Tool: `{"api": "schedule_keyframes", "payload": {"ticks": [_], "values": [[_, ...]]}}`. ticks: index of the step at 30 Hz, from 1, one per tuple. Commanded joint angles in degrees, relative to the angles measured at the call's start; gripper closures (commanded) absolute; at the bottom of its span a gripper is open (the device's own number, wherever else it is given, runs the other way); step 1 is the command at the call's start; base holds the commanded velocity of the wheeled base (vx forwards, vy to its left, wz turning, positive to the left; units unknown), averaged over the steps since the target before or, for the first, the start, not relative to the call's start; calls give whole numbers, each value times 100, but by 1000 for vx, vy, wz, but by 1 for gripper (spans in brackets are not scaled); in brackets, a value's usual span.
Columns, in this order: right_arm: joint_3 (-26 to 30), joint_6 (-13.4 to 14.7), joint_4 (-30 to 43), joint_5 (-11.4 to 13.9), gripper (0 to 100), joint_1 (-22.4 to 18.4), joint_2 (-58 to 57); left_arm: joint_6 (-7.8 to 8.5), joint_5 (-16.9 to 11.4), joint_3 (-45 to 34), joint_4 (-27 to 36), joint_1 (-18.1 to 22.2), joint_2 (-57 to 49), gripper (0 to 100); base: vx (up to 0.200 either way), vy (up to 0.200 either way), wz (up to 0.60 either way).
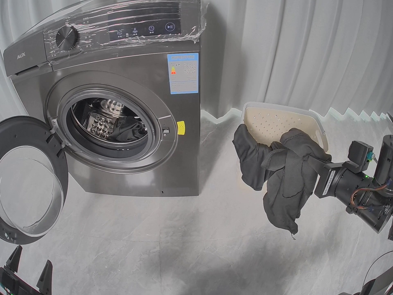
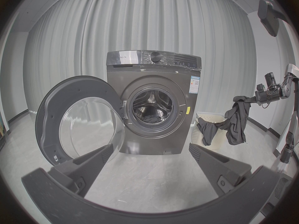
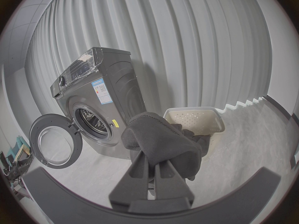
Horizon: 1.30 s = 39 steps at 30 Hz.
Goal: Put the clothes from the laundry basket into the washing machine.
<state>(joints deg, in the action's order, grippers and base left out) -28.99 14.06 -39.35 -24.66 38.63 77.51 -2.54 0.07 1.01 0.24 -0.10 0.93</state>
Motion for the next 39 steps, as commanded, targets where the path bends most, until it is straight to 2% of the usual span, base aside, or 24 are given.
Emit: {"api": "schedule_keyframes", "payload": {"ticks": [1, 8, 14, 23, 39], "values": [[7, 1, -2, 5, 100, 4, 10, -1, 1, -84, 2, 1, -93, 0, 0, 0, 0], [16, 9, -2, 5, 100, 13, 1, -1, 1, -84, 11, 1, -93, 0, 0, 0, 0], [16, 9, -2, 5, 100, 13, 10, -10, 10, -84, 2, 1, -93, 0, -200, 0, 0], [16, 27, -2, 14, 100, 13, 45, -10, 10, -84, 2, 1, -93, 0, 0, 0, 0], [-1, 185, -11, 23, 100, 92, 142, -19, 10, -84, 2, 1, -93, 0, 0, 200, 0]]}}
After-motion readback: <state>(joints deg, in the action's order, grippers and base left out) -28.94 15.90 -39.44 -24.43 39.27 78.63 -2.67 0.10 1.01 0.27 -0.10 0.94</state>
